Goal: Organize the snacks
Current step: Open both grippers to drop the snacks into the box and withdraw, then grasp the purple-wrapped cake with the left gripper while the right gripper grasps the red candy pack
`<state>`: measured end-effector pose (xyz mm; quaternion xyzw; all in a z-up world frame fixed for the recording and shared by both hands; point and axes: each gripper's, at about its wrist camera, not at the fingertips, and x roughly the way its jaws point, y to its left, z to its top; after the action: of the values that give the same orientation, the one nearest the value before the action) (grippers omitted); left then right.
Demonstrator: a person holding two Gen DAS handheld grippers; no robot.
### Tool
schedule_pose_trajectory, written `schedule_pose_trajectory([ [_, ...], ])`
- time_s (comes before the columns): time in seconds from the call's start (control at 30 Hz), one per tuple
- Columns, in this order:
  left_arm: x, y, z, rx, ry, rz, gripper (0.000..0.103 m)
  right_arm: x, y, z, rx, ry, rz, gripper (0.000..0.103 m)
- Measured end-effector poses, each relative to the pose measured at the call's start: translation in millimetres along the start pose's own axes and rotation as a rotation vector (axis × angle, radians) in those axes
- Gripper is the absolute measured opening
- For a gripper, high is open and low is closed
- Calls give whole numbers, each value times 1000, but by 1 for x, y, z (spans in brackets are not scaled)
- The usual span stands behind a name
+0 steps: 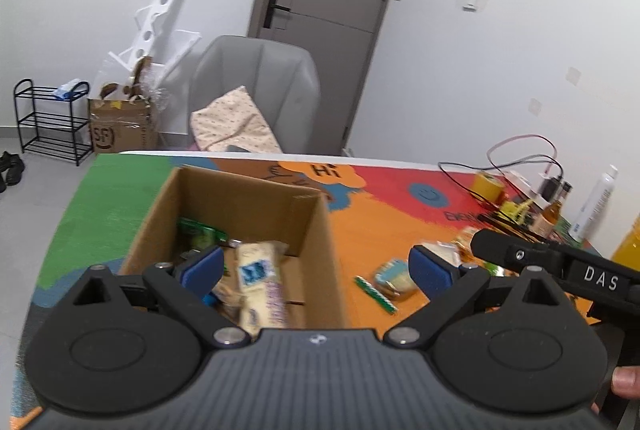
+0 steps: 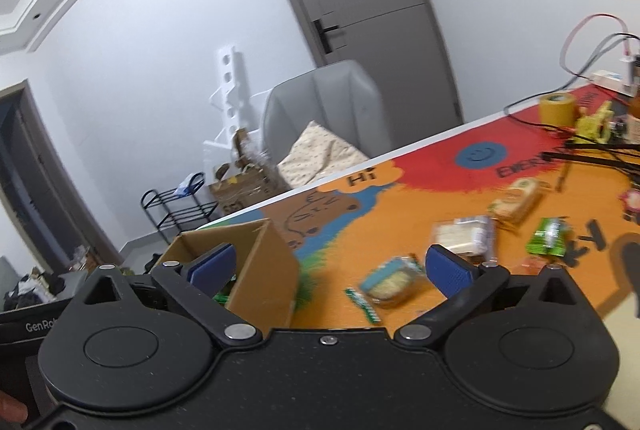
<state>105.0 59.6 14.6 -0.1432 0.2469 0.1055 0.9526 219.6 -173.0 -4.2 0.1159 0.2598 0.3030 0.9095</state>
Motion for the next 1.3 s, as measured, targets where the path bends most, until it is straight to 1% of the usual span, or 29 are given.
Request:
schedule_pose_trajectory([
  [0.3, 10, -43, -14, 53, 32, -88, 98, -27, -41, -5, 48, -18, -87, 103],
  [0.43, 13, -62, -21, 76, 49, -122, 98, -36, -55, -7, 65, -23, -106, 103],
  [0.57, 18, -78, -27, 100, 67, -140, 98, -43, -67, -9, 72, -20, -121, 103],
  [0.87, 37, -100, -38, 89, 99, -121, 98, -47, -101, -16, 95, 17, -136, 103],
  [1.03, 51, -112, -46, 106, 123, -111, 98, -41, -117, -22, 101, 38, -132, 103],
  [1.13, 61, -116, -50, 100, 128, -114, 98, -35, -125, -25, 107, 53, -127, 102],
  [1.3, 82, -122, -54, 87, 155, -125, 98, -22, -136, -29, 121, 72, -129, 94],
])
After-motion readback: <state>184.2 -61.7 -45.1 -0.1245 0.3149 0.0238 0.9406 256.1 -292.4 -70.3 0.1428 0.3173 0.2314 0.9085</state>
